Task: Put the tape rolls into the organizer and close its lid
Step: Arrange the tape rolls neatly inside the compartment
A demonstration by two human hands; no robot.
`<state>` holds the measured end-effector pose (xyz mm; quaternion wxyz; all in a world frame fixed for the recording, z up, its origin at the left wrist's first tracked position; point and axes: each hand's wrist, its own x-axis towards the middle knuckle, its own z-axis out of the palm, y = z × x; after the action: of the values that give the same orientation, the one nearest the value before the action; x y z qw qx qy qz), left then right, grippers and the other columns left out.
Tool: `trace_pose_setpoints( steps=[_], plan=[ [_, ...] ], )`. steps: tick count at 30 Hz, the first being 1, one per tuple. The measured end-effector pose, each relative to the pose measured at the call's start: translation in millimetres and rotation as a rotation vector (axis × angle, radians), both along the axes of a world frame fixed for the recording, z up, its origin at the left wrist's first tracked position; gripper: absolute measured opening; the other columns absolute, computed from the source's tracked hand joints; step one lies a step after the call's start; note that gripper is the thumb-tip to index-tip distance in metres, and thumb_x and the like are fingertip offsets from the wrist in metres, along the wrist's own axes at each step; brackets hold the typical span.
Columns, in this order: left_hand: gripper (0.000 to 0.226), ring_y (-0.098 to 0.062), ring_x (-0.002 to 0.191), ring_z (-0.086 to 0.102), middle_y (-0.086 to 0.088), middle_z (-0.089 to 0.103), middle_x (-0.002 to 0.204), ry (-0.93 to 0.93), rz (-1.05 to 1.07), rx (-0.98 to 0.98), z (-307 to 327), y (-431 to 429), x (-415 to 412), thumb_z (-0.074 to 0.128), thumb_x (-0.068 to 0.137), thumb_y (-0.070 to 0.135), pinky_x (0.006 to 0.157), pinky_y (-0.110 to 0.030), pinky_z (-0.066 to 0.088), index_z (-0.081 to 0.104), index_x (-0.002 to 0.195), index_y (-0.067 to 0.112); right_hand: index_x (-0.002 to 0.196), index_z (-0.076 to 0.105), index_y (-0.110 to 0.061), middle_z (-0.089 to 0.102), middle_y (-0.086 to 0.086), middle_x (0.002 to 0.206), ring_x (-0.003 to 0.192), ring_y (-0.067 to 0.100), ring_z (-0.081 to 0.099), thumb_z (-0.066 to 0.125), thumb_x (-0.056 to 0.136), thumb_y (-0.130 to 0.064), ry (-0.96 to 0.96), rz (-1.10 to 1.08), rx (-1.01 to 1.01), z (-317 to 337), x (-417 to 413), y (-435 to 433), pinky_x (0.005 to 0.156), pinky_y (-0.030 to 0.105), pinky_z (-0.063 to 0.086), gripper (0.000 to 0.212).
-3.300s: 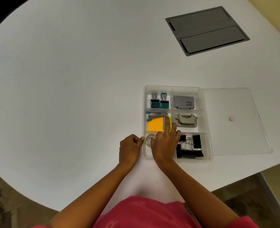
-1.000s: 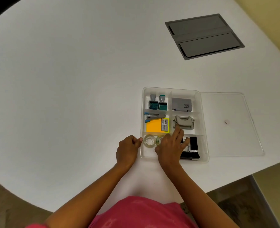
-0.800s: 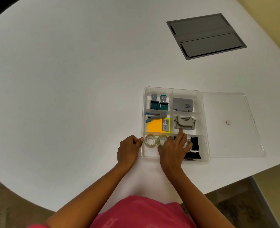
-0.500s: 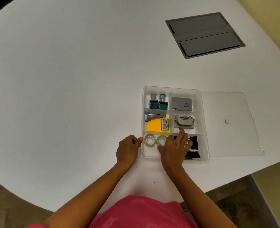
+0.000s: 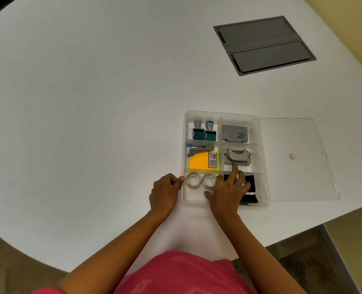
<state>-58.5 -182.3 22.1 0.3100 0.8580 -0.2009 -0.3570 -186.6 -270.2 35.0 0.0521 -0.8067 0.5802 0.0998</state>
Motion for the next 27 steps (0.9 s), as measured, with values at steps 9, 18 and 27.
trace_pose_setpoints(
  steps=[9,18,27],
  plan=[
    [0.038,-0.019,0.076,0.066,0.004,0.067,0.077,-0.027,-0.022,0.010,-2,0,2,0.050,0.090,0.050,0.071,-0.033,0.046,0.063,0.079,0.016,0.096,0.067,-0.010,0.020,0.012,0.157,0.143,0.037,0.017,0.078,0.074,-0.031,0.033,0.037,0.017,-9,7,-10,0.112,0.056,0.018,0.032],
    [0.039,-0.020,0.076,0.065,0.008,0.062,0.069,-0.033,-0.020,0.022,-1,0,2,0.051,0.089,0.051,0.068,-0.031,0.043,0.064,0.077,0.016,0.119,0.056,-0.014,0.018,0.019,0.156,0.143,0.039,0.017,0.077,0.076,-0.032,0.019,0.029,0.045,5,2,-5,0.113,0.055,0.018,0.051],
    [0.037,-0.021,0.078,0.067,0.004,0.065,0.073,0.004,-0.032,0.030,-1,-1,3,0.051,0.089,0.051,0.078,-0.038,0.051,0.061,0.072,0.020,0.108,0.060,-0.008,0.050,0.016,0.119,0.108,0.025,0.045,0.061,0.086,-0.001,-0.737,-0.176,-0.362,41,-45,-37,0.082,0.029,0.046,0.023]
  ],
)
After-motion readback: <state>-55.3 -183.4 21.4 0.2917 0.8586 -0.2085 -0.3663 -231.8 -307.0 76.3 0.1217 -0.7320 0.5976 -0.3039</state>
